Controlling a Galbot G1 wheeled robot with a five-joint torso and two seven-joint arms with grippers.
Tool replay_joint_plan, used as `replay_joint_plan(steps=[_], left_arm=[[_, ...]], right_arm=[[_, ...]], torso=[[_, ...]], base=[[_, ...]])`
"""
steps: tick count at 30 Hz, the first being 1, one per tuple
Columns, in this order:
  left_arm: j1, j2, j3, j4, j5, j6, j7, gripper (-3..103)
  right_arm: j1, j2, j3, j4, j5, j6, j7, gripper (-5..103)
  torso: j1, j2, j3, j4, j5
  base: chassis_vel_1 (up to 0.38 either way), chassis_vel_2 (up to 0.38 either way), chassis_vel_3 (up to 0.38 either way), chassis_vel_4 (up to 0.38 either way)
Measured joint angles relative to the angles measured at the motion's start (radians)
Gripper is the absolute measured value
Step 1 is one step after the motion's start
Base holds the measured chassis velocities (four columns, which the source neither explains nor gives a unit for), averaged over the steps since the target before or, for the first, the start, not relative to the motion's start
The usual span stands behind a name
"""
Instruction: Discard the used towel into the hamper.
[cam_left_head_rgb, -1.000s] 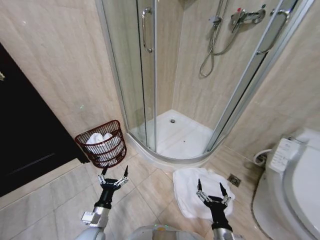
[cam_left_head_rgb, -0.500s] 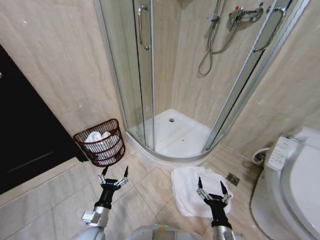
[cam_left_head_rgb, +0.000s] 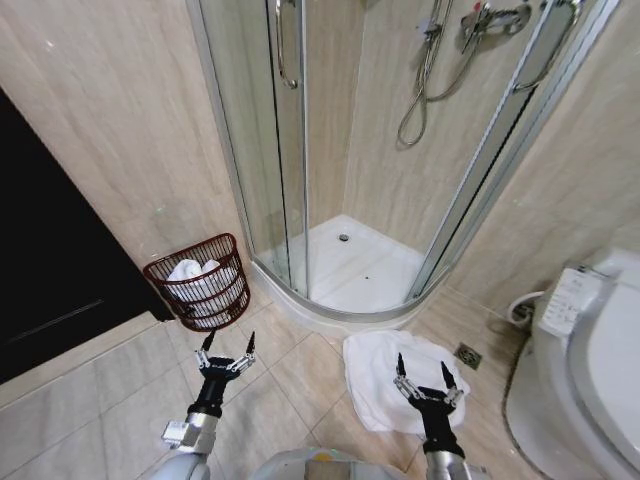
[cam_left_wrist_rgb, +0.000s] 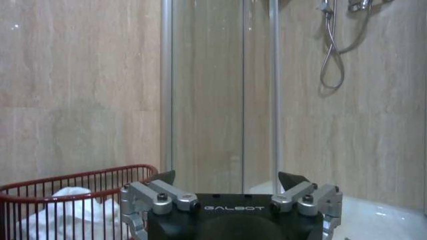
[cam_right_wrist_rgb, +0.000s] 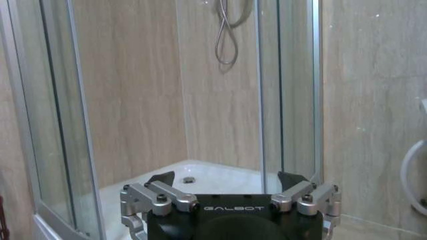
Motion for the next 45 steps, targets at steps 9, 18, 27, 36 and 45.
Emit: replay_joint_plan(steps=[9, 18, 27, 36, 45], left_arm=[[-0.003, -0.001, 0.001, 0.003, 0.000, 0.000, 0.000, 100], [-0.008, 0.000, 0.004, 0.008, 0.001, 0.000, 0.001, 100], [-0.009, 0.000, 0.004, 0.007, 0.002, 0.003, 0.006, 100], [-0.008, -0.004, 0.005, 0.003, 0.003, 0.008, 0.005, 100], [-0.024, -0.012, 0.002, -0.003, -0.019, 0.047, -0.028, 100]], right_arm=[[0.000, 0.002, 0.000, -0.005, -0.001, 0.003, 0.000, 100], [0.002, 0.002, -0.005, -0.011, -0.002, -0.002, 0.016, 100], [0.012, 0.001, -0.012, -0.013, -0.003, -0.011, 0.026, 100], [0.012, 0.000, -0.011, -0.014, -0.006, -0.011, 0.023, 100], [0.019, 0.004, 0.007, -0.020, -0.005, -0.007, 0.021, 100]], torso=[[-0.011, -0.039, -0.027, 0.0000, 0.0000], [-0.019, -0.071, -0.052, 0.0000, 0.0000], [-0.028, -0.107, -0.079, 0.0000, 0.0000], [-0.036, -0.142, -0.106, 0.0000, 0.0000], [-0.041, -0.182, -0.141, 0.0000, 0.0000]], base=[[0.000, 0.000, 0.000, 0.000], [0.000, 0.000, 0.000, 0.000], [0.000, 0.000, 0.000, 0.000], [0.000, 0.000, 0.000, 0.000], [0.000, 0.000, 0.000, 0.000]])
